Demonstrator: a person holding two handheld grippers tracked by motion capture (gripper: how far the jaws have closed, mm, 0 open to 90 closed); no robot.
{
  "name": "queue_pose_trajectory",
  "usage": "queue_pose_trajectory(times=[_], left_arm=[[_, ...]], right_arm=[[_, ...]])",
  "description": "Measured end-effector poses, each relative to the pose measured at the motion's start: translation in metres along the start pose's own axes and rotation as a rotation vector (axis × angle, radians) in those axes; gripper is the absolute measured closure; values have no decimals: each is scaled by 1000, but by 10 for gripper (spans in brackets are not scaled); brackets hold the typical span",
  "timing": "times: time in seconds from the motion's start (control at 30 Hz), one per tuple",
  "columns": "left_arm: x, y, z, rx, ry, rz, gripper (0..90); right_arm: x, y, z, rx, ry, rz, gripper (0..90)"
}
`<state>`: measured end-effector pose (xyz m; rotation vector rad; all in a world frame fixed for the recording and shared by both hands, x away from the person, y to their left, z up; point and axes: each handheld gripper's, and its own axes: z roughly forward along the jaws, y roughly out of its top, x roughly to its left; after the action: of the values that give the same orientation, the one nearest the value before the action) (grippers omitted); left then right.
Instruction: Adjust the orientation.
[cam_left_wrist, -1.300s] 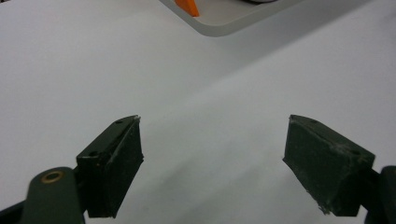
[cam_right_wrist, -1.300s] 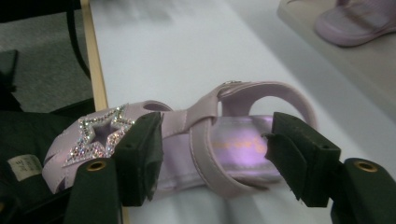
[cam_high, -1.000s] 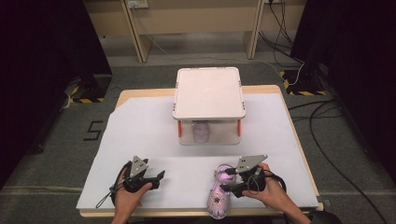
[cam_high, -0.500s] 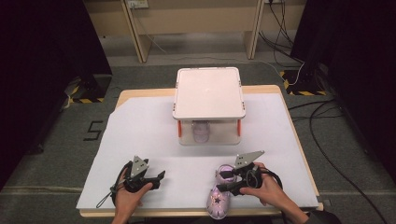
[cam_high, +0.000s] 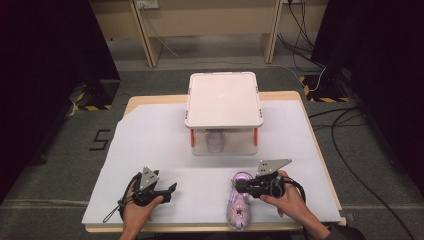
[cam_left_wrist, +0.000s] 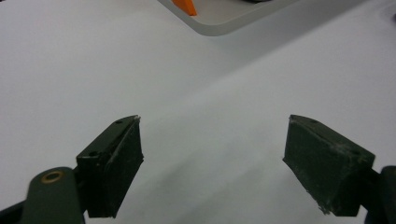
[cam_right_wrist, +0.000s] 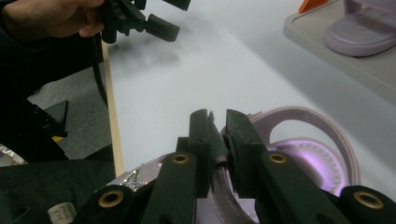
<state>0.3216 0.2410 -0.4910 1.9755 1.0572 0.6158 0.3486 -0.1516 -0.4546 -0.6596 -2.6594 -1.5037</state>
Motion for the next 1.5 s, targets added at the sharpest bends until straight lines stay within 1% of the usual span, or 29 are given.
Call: queue_pose_trajectory(times=[0.03,0.07,0.13,0.17,0.23,0.27,0.3,0.33,0.37,0.4,0.43,0.53,0.6,0.63,0.67,0.73,0.77,0.8,0.87,0.93,0.97,1.0,1.03,1.17,1.23,1.27,1.37,1.47,1.5], left_arm=[[0,0,0,-2,1,-1,186],[0,0,0,-2,1,-1,186],[0,0,0,-2,0,-3,186],[0,0,0,0,0,0,186],[0,0,0,-5,0,-3,185],[0,0,0,-4,1,-4,186],[0,0,0,-6,-1,-8,186],[0,0,0,-5,0,-6,185],[0,0,0,-4,0,-5,186],[0,0,0,-5,1,-3,186],[0,0,0,-5,1,-5,185],[0,0,0,-1,-1,-4,186],[0,0,0,0,-1,-1,185],[0,0,0,0,-2,-1,185],[0,0,0,0,-2,-1,186],[0,0,0,1,-1,-3,185],[0,-1,0,-1,0,-2,185],[0,-1,0,-1,0,-2,185],[0,0,-2,-1,-1,-1,186],[1,0,-2,-2,2,-2,185],[1,-1,-2,-5,3,-6,185],[1,-1,-2,-5,3,-6,185],[1,-1,-2,-4,3,-5,185],[0,0,-1,0,3,0,185],[0,0,-1,-2,3,-1,186],[0,0,-2,-1,3,-1,186],[1,-1,-2,-2,5,-2,186],[1,0,-2,-1,6,-1,185],[1,0,-2,-4,5,-4,186]], right_arm=[[1,1,-1,6,-21,-18,823],[1,1,-1,6,-21,-18,823],[1,2,-4,-2,-73,-20,826],[-1,2,-5,-5,-85,-17,826],[-8,0,-11,-26,-139,16,824],[-11,0,-14,-30,-169,12,818],[-14,-1,-16,-30,-181,18,814],[-16,-2,-19,-45,-192,33,814],[-17,-3,-22,-58,-191,49,801],[-18,-2,-26,-59,-200,54,754],[-20,-3,-31,-52,-215,58,648],[-24,-8,-36,-65,-198,58,603],[-25,-11,-37,-42,-175,50,547],[-25,-12,-36,-27,-179,26,533],[-25,-12,-36,-27,-179,26,533],[-23,-14,-34,0,-174,16,547],[-21,-15,-33,25,-170,25,562],[-21,-15,-33,25,-170,25,562],[-16,-16,-36,27,-166,37,579],[-9,-16,-39,24,-148,41,567],[4,-14,-40,59,-176,-6,560],[4,-14,-40,59,-176,-6,560],[8,-14,-40,70,-178,-22,555],[29,-11,-40,89,-157,-51,558],[30,-11,-40,86,-146,-47,552],[32,-11,-40,89,-134,-42,544],[35,-13,-39,101,-122,-45,527],[35,-14,-40,95,-110,-46,521],[35,-15,-41,93,-106,-38,522]])
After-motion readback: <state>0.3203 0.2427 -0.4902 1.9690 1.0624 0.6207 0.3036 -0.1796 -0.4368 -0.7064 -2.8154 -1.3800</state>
